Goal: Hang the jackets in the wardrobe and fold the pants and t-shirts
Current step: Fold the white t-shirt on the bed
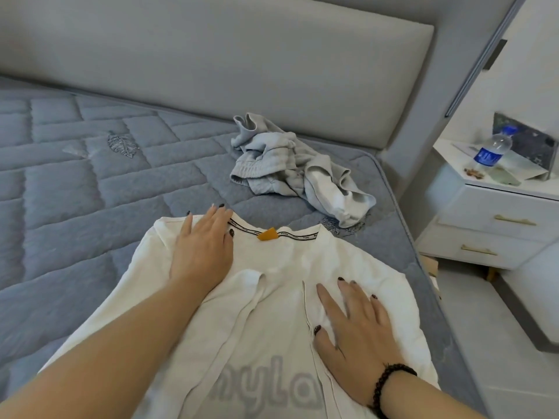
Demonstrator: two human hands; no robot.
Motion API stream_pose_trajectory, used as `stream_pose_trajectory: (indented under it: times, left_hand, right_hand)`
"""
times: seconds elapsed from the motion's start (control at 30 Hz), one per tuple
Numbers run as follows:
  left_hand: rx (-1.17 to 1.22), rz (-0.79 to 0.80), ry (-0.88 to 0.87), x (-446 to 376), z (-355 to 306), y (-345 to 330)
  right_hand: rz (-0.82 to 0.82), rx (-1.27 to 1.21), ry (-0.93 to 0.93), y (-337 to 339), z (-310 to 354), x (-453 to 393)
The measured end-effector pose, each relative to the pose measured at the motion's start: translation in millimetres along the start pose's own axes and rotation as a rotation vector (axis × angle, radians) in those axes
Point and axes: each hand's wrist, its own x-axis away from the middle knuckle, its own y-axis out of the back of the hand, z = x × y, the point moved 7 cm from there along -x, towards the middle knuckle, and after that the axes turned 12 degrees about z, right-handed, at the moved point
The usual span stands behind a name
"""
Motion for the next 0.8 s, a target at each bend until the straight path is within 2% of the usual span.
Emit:
stream_pose_trajectory:
  times: [0.03, 0.1, 0.17, 0.2, 0.23, 0.3, 0.43, 0.53, 0.67, 0.8]
  left_hand:
    - [-0.018, 0.019, 0.012, -1.6, -0.2, -1.3]
    - [-0.059, 0.042, 0.031, -3.7, 2.1, -5.4]
    - [-0.074, 0.048, 0.023, -4.3, 3.9, -7.7]
    - [-0.071, 0.047, 0.018, -4.8, 4.3, -8.2]
    - [-0.063, 0.040, 0.013, -5.4, 3.4, -7.8]
    - [0.001, 0.007, 0.024, -4.6, 2.7, -3.6]
    - [0.138, -0.002, 0.114, -3.1, 7.7, -0.9]
    - [0.104, -0.015, 0.112, -6.7, 10.8, -3.3]
    - [0.049, -0.126, 0.026, -5.7, 7.3, 2.4]
    - [-0.087, -0.207, 0.019, -1.1, 4.4, 7.2]
  right_hand:
    - [-0.012, 0.007, 0.038, 7.6, -4.8, -4.7]
    - [-0.149, -0.050, 0.111, 38.3, -26.6, -22.8]
    - [-0.364, -0.146, 0.031, 73.3, -67.5, -42.6]
    - [-0.410, -0.256, -0.035, 83.1, -86.1, -54.2]
    - [-0.399, -0.360, -0.077, 84.6, -96.4, -67.8]
    - [-0.349, -0.401, -0.092, 79.4, -86.9, -94.7]
    - [-0.295, -0.143, -0.189, 51.6, -55.3, -123.9]
    - [-0.440, -0.133, -0.124, 57.5, -42.9, -118.7]
    - [-0.517, -0.241, -0.055, 68.7, -22.1, -70.1]
    - [-0.630, -0.248, -0.108, 20.7, 8.0, -5.0]
